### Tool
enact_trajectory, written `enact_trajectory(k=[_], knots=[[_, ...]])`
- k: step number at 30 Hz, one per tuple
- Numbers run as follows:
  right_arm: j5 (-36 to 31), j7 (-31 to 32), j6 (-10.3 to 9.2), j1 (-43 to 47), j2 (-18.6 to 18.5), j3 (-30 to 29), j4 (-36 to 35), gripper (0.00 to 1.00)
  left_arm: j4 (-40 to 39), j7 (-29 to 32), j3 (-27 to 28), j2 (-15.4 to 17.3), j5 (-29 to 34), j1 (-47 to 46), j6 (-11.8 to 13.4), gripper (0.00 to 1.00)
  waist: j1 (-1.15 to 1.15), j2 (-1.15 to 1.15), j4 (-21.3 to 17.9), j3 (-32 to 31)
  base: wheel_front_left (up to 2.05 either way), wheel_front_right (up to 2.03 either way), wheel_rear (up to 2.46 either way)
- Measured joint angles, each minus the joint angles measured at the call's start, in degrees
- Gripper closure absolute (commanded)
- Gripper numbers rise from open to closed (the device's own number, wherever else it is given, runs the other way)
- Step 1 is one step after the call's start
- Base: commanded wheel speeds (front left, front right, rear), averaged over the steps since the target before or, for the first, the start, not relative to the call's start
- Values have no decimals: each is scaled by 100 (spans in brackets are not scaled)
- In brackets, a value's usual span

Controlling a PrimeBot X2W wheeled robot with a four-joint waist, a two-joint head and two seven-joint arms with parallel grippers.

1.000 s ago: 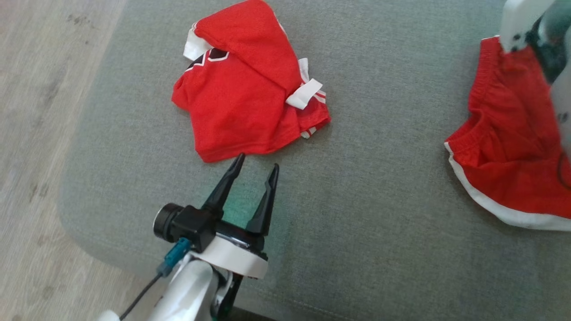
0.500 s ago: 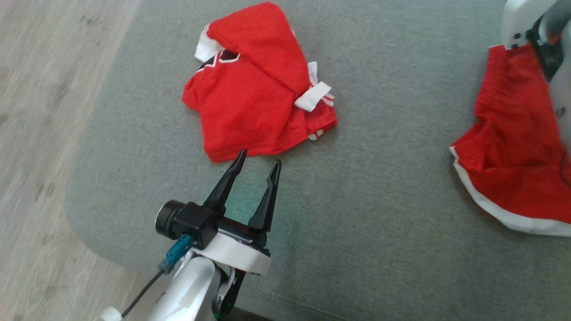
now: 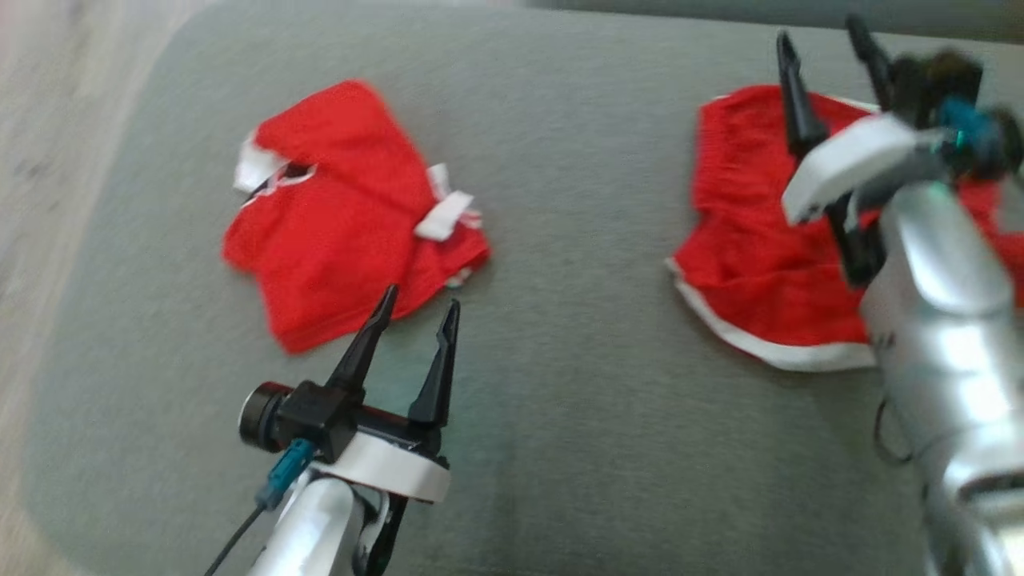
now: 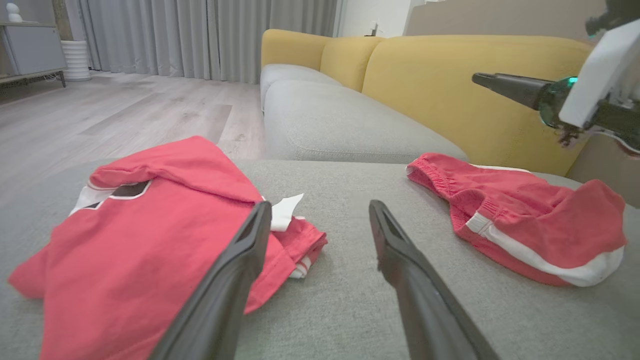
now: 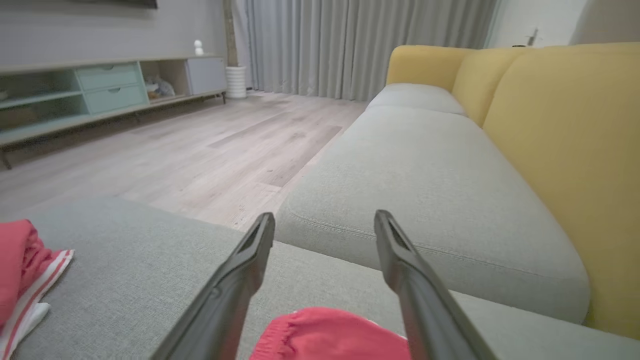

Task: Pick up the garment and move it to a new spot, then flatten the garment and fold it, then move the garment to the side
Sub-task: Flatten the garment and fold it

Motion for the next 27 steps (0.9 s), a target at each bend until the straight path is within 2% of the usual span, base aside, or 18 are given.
enact_trajectory(k=[2,3,10,16,23,27], knots=[[153,-12,0,496,101,-218,-506,0,-9,0,101,0,32,59,-4,0,0,0,-212,-101,0,0,0],[153,-12,0,496,101,-218,-506,0,-9,0,101,0,32,59,-4,0,0,0,-212,-101,0,0,0],[229,-13,0,2604,407,-801,-2184,0,-19,0,361,7,62,289,-23,0,-1,0,-878,-404,0,0,0],[378,18,0,4047,515,-923,-3206,0,-8,-1,443,1,113,445,-81,0,-1,0,-1208,-537,0,0,0],[478,350,0,4386,590,-867,-3900,0,-2,-1,470,-3,170,434,-115,0,1,0,-1157,-428,0,0,0],[248,680,0,4303,590,-951,-4095,0,-14,0,441,-8,208,325,-155,0,1,0,-1049,-261,0,0,0]])
